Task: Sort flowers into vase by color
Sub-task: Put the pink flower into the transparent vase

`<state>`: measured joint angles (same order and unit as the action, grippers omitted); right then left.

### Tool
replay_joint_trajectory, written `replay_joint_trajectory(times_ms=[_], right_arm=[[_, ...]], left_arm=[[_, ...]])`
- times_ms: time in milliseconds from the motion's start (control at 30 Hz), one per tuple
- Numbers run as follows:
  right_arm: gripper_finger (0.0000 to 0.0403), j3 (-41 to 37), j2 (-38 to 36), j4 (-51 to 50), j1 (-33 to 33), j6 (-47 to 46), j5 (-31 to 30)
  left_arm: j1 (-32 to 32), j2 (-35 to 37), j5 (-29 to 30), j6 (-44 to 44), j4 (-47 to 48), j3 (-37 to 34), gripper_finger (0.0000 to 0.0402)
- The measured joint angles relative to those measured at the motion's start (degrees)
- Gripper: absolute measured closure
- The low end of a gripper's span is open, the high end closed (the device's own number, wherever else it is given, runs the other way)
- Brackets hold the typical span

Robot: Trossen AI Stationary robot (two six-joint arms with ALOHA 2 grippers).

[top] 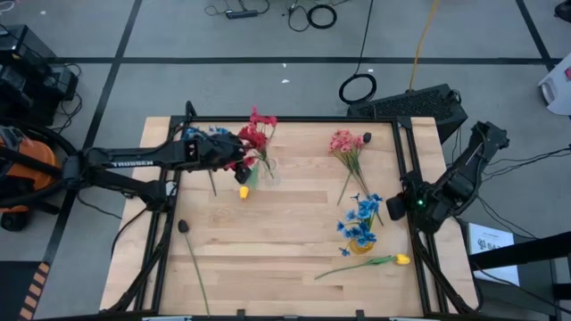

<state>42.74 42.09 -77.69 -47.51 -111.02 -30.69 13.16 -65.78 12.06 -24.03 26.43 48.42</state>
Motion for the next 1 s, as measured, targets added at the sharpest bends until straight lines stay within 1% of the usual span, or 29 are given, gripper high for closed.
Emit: replay_joint_trajectory(times_ms=[233, 367, 433, 600, 700, 833, 1000], right_arm=[[0.0403, 0.4, -0.7, -1.0, 3.1, -1.9, -0.8], [0.0403, 1.3, -1.8, -0.9, 5.6, -1.9, -3.7], [0.0403, 2.1, -2.1, -0.5, 7.2, -1.7, -4.6], [0.0403, 4.0, -2.1, 0.9, 12.5, 1.1, -5.9], [0.0403, 5.4, -2.0, 2.8, 16.3, 2.1, -7.9], [0.0403, 7.5, -1.2, 7.5, 22.1, 6.7, -8.6], [0.0403, 10.7, 2.9, 12.8, 30.1, 17.1, -7.9]], left_arm=[[-0.1, 2.1, 0.0, -4.2, 5.6, 0.0, 0.0239], [-1.2, 4.9, 0.2, -7.2, 7.5, 0.0, 0.024], [-2.6, 6.7, 0.5, -8.2, 7.5, 0.0, 0.024], [-7.0, 11.2, 4.5, -10.6, 7.6, 0.0, 0.024], [-9.9, 13.0, 6.6, -12.9, 7.6, 0.0, 0.024], [-13.9, 14.0, 8.2, -15.5, 7.6, 0.0, 0.024], [-19.1, 14.1, 8.4, -17.7, 7.6, 0.0, 0.024]])
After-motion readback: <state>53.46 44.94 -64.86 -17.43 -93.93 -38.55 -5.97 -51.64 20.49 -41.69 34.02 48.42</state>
